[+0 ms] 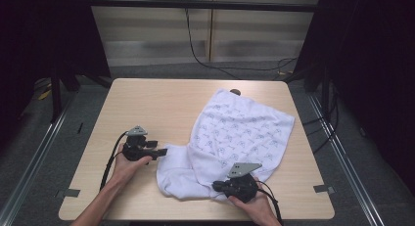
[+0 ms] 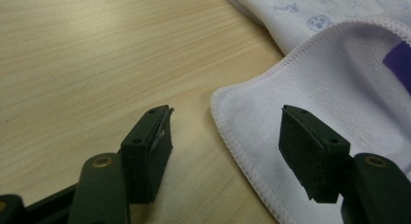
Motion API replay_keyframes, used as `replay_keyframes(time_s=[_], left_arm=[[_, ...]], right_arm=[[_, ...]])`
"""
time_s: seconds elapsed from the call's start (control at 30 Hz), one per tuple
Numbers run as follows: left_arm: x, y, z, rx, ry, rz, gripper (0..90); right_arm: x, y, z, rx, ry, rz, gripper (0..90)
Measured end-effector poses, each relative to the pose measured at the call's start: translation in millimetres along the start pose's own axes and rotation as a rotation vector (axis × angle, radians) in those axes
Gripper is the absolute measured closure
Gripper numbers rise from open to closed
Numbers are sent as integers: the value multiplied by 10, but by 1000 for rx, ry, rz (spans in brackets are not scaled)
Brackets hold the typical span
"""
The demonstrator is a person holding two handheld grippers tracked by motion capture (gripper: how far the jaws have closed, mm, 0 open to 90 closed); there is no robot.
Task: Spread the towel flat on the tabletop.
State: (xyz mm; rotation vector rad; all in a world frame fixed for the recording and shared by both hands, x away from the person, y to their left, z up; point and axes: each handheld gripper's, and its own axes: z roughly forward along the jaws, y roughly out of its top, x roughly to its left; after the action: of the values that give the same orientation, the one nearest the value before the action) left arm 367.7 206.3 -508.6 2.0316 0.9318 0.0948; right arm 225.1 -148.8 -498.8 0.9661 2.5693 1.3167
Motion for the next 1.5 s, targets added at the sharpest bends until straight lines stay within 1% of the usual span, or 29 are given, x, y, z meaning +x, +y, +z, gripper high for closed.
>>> replay_keyframes(time_s=[0.1, 0.13, 0.17, 0.2, 0.23, 0.27, 0.3, 0.33, 0.37, 0.4, 0.47, 0.5, 0.57, 0.6, 0.63, 0.7, 0.8, 0.87, 1.0, 1.03, 1.1, 1.13, 1.2, 1.27, 1.3, 1.37, 1.43, 1.47, 1.5], left_arm=[[-42, 0, 40, -4, -27, 25, 384], [-70, 3, 49, 4, -33, 40, 423], [-98, 6, 57, 14, -40, 52, 423], [-138, 6, 72, 21, -58, 75, 445], [-171, 4, 80, 26, -54, 97, 445], [-193, 5, 87, 30, -51, 114, 529], [-205, 4, 93, 33, -67, 118, 529], [-229, -1, 100, 36, -67, 139, 574], [-258, -2, 106, 41, -62, 153, 625], [-270, -4, 109, 50, -79, 161, 685], [-296, -9, 112, 58, -73, 179, 800], [-313, -14, 116, 57, -80, 177, 843], [-352, -15, 110, 64, -68, 195, 865], [-358, -17, 106, 64, -78, 190, 867], [-359, -24, 98, 56, -85, 184, 868], [-347, -25, 76, 57, -85, 176, 868], [-304, -21, 32, 43, -75, 159, 868], [-274, -11, 23, 35, -57, 147, 868], [-197, 21, 64, 19, -25, 110, 868], [-169, 18, 71, 18, -13, 105, 867], [-99, 10, 69, 9, -13, 85, 867], [-65, 11, 59, -4, -13, 66, 867], [8, 25, 12, -37, -21, 33, 867], [57, 43, -30, -70, -23, 4, 868], [77, 62, -51, -70, -22, 5, 867], [92, 114, -102, -103, -17, -8, 868], [97, 173, -168, -171, -32, -41, 868], [89, 207, -206, -192, -48, -49, 868], [78, 230, -225, -200, -46, -40, 868]], right_arm=[[-12, 10, -47, -12, 1, 10, 871], [-31, 19, -96, -44, 1, 30, 877], [-31, 19, -96, -44, 1, 30, 877], [-49, 35, -174, -67, -14, 28, 878], [-49, 35, -174, -67, -14, 28, 878], [-83, 41, -265, -106, -19, 56, 878], [-83, 41, -265, -106, -19, 56, 878], [-97, 42, -301, -116, -28, 62, 879], [-117, 41, -355, -121, -51, 68, 880], [-141, 33, -395, -128, -58, 73, 881], [-184, 3, -468, -141, -75, 89, 881], [-206, -18, -499, -140, -88, 93, 881], [-245, -73, -545, -129, -108, 110, 881], [-263, -108, -558, -112, -123, 111, 882], [-319, -209, -558, -67, -156, 120, 883], [-335, -235, -555, -59, -161, 127, 883], [-417, -314, -516, -35, -161, 149, 887], [-429, -280, -479, -18, -184, 135, 888], [-582, -170, -366, -14, -208, 122, 890], [-661, -125, -321, -18, -210, 129, 890], [-809, -45, -234, -36, -211, 141, 889], [-908, 12, -168, -49, -217, 147, 890], [-946, 37, -141, -53, -222, 149, 890], [-1066, 120, -69, -59, -237, 166, 890], [-1107, 158, -39, -59, -250, 167, 890], [-1185, 261, 4, -63, -266, 178, 890], [-1192, 287, 3, -64, -261, 181, 889], [-1188, 320, -16, -75, -255, 171, 890], [-1169, 371, -77, -98, -251, 170, 889]])
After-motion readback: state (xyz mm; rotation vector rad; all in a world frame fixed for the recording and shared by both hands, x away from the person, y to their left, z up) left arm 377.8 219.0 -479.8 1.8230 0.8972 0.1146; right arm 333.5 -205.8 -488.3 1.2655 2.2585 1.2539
